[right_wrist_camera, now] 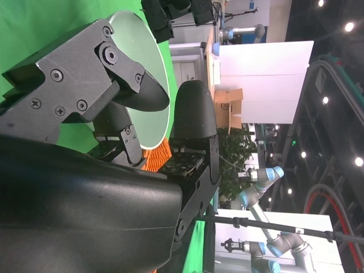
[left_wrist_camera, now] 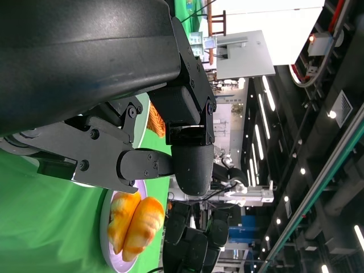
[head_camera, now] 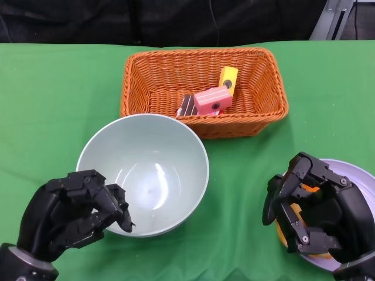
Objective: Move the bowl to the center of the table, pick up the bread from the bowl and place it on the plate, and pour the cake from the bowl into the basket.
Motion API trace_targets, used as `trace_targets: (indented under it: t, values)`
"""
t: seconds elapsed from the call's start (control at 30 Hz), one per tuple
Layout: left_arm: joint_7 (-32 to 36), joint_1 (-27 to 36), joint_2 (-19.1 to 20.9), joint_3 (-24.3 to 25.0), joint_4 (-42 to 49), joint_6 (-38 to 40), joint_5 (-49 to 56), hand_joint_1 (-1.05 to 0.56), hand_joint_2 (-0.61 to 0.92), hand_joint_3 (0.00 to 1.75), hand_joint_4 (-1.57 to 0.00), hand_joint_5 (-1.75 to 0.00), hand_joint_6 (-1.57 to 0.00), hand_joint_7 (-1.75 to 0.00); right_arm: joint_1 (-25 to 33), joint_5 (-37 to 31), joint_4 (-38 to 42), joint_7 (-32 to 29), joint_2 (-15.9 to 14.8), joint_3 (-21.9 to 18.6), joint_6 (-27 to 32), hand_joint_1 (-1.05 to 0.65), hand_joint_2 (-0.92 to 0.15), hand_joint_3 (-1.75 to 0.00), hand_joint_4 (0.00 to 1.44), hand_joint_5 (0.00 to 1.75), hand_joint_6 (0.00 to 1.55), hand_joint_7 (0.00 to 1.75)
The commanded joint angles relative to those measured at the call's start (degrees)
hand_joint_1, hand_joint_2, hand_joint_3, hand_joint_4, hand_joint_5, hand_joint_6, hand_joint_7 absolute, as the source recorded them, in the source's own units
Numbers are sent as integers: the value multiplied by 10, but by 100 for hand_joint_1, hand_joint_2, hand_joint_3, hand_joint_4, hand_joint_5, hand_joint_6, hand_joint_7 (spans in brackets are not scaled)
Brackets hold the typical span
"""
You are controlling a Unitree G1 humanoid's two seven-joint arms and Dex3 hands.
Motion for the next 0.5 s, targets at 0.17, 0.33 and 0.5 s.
trace_targets:
  t: [0.17, 0.33, 0.5]
  values:
    - [23, 4, 0, -1, -25, -2, 22, -12, 92, 40, -88, -134, -99, -95, 2, 10, -36, -4, -13, -2, 27, -15, -44, -122, 78, 169, 64, 148]
    - [42, -4, 0, -6, -55, 33, 19, -9, 92, 42, -85, -141, -97, -99, -9, 4, -49, -15, -20, -6, 49, -9, -44, -126, 78, 167, 65, 146]
    - [27, -25, -2, 1, -35, 22, 10, -12, 92, 38, -84, -146, -94, -103, -19, 14, -46, -9, -24, -5, 57, -8, -43, -129, 76, 168, 63, 148]
